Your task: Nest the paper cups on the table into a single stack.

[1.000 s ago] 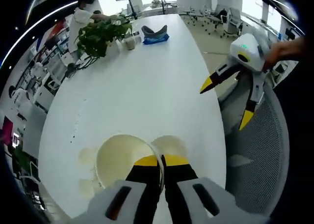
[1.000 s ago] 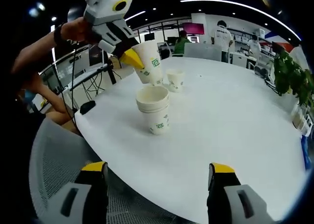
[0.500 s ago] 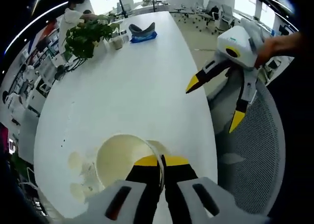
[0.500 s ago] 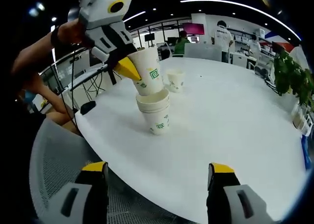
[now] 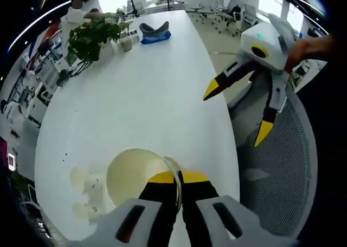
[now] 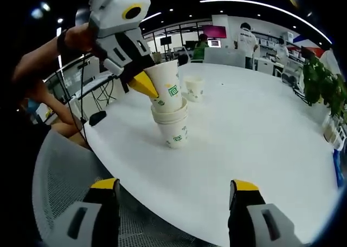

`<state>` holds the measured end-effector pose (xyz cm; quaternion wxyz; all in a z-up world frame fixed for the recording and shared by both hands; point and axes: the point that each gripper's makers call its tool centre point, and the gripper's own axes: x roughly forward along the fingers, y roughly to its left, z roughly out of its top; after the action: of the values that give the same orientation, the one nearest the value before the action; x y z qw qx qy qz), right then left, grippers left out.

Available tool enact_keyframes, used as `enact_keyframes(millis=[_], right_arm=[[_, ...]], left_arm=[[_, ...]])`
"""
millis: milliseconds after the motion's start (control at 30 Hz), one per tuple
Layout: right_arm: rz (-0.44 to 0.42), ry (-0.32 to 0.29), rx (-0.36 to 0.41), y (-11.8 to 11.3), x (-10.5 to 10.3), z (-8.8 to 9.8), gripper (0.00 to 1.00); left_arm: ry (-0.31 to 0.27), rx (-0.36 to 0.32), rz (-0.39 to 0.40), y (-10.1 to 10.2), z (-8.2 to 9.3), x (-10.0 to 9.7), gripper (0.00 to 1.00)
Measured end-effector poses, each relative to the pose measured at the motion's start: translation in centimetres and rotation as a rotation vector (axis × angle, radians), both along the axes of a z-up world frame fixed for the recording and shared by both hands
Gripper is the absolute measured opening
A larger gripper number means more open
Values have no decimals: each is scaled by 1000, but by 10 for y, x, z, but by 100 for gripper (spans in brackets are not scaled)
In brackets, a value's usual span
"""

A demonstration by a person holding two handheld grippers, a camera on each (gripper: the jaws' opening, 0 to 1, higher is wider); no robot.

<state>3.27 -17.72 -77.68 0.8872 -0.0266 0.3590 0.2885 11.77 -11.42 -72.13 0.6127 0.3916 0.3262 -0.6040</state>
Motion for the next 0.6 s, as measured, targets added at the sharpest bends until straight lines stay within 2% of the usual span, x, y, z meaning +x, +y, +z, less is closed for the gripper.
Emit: enact_keyframes(millis=[600], right_arm=[[-5,1,4,1,-1,2,83]], left_arm=[[9,26,-14,0,-17,-1,0]])
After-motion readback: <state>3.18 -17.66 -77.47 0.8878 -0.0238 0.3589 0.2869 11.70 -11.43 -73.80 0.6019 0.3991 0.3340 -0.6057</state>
